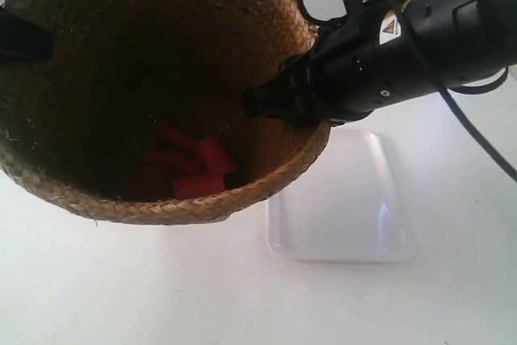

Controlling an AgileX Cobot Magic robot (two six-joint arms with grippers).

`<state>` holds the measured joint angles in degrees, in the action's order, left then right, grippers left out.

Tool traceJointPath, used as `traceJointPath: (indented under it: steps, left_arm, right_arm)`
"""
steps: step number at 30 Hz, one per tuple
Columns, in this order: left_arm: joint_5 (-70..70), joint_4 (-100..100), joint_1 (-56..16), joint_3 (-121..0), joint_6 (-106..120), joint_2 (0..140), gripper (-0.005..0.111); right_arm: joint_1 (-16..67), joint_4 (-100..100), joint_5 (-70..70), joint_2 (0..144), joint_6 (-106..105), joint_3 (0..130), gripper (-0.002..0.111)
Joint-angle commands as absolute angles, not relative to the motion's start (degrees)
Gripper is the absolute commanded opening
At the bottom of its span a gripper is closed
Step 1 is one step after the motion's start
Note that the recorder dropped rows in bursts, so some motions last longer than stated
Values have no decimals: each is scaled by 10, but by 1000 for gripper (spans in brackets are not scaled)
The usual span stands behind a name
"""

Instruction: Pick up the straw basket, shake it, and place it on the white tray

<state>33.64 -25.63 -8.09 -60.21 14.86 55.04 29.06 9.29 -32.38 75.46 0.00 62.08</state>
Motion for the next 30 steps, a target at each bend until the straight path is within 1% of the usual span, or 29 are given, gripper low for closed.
traceJointPath:
  steps: [1,8,9,11,12,13,14,15,17,18,20,23,30]
  left_arm:
    - [313,-268,-82,-594,163,554,0]
    - [304,-274,-82,-596,165,583,0]
    - [312,-274,-82,-611,165,577,0]
    - [334,-279,-82,-673,184,545,0]
    - [333,-280,-82,-707,191,527,0]
    - [338,-284,-82,-727,185,517,0]
    - [344,-285,-82,-730,180,510,0]
    - [342,-279,-82,-709,190,512,0]
    - [338,-266,-82,-640,199,546,0]
    - [339,-260,-80,-615,170,562,0]
    - [339,-260,-80,-602,138,571,0]
    - [306,-318,-88,-613,196,563,0]
    - [298,-295,-81,-627,192,560,0]
  right_arm:
    - [290,75,-331,756,-13,620,0]
    - [290,68,-325,784,-13,625,0]
    - [290,68,-357,773,-15,645,0]
    - [290,56,-433,722,-35,727,0]
    - [290,53,-446,683,-33,769,0]
    - [290,57,-439,664,-20,780,0]
    - [291,66,-409,641,0,772,0]
    - [293,70,-371,638,0,747,0]
    - [298,67,-291,678,-18,664,0]
    - [293,65,-296,703,-8,653,0]
    - [284,65,-324,729,17,652,0]
    - [290,63,-308,733,0,654,0]
    - [285,56,-331,746,0,654,0]
